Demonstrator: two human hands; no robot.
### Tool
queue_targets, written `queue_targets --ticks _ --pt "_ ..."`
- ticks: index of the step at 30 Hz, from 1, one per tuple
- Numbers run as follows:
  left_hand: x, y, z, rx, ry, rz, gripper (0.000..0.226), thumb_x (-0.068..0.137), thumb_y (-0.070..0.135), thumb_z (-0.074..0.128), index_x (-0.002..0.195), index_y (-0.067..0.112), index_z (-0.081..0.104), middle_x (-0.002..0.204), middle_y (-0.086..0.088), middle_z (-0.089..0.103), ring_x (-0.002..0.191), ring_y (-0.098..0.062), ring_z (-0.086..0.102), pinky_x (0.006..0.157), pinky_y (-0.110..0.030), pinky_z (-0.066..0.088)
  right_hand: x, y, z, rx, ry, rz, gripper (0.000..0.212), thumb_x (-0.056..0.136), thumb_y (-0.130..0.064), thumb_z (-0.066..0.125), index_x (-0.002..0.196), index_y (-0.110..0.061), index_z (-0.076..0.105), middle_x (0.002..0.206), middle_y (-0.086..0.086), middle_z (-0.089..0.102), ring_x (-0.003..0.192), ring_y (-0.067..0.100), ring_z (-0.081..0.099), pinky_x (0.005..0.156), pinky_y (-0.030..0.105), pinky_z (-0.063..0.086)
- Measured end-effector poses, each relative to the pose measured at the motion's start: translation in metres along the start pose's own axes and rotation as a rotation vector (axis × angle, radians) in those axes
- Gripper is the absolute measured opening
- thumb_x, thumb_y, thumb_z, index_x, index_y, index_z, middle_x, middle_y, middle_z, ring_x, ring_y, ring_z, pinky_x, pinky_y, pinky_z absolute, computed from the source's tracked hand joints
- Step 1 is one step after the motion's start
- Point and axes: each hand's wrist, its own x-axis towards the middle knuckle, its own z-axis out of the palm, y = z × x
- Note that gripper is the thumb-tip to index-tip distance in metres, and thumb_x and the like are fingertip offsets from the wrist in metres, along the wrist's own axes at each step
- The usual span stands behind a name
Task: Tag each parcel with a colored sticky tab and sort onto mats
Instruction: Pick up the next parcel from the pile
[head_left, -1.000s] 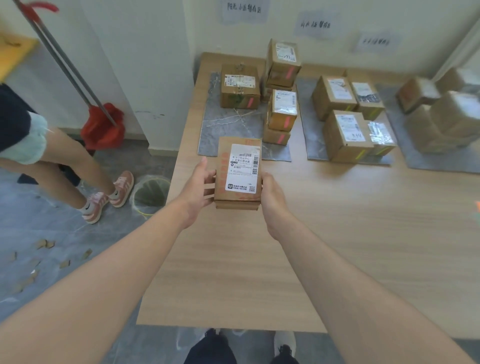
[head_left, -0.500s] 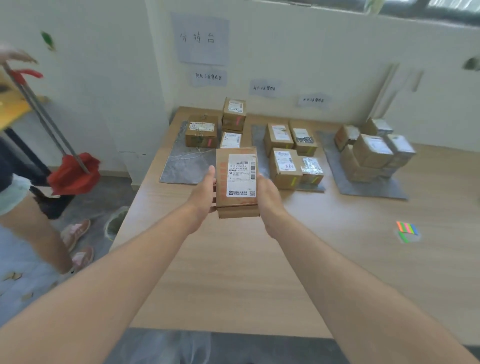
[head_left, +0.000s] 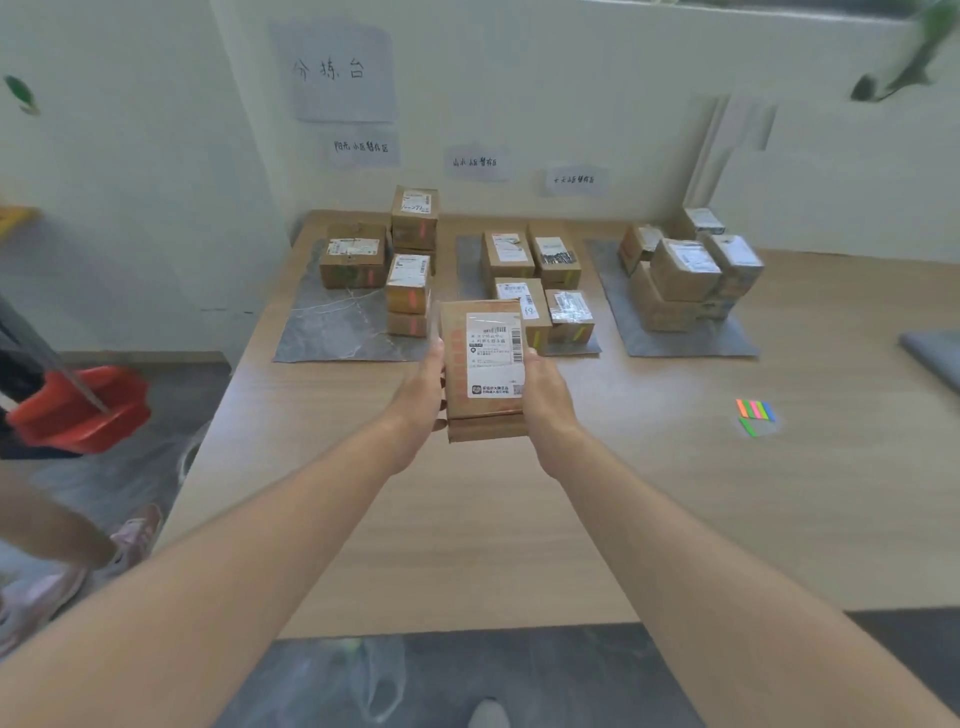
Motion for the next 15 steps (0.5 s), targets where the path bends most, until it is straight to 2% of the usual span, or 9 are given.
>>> queue_targets --ticks 3,10,15 --pt "0.002 -0.007 0.008 0.023 -0.057 -0.006 0.060 0.105 0.058 0.019 0.123 0.024 0.065 0.105 0.007 0.069 0.094 -0.015 0.064 0.082 -0.032 0.049 -0.001 0.013 -0.009 -0.010 0.039 0.006 0.044 0.100 -0.053 0.033 0.116 -0.026 0.063 0.106 -0.004 0.074 0.101 0.018 0.068 0.084 0.037 0.052" --pt "0.004 -0.022 0.053 0.018 -0.107 -0.089 0.062 0.105 0.058 0.019 0.117 0.023 0.068 0.103 0.005 0.070 0.093 -0.016 0.064 0.094 -0.038 0.049 0.003 0.033 -0.050 -0.010 0.096 0.020 0.049 0.095 -0.057 0.032 0.120 -0.027 0.062 0.107 -0.005 0.074 0.100 0.016 0.069 0.085 0.037 0.054" --pt "0.017 -0.027 0.110 0.028 -0.102 -0.144 0.058 0.105 0.056 0.021 0.109 0.023 0.068 0.098 0.005 0.069 0.092 -0.017 0.064 0.092 -0.038 0.051 0.031 0.049 -0.105 0.002 0.088 0.055 0.042 0.104 -0.050 0.032 0.120 -0.023 0.060 0.107 -0.003 0.073 0.099 0.016 0.067 0.073 0.032 0.047"
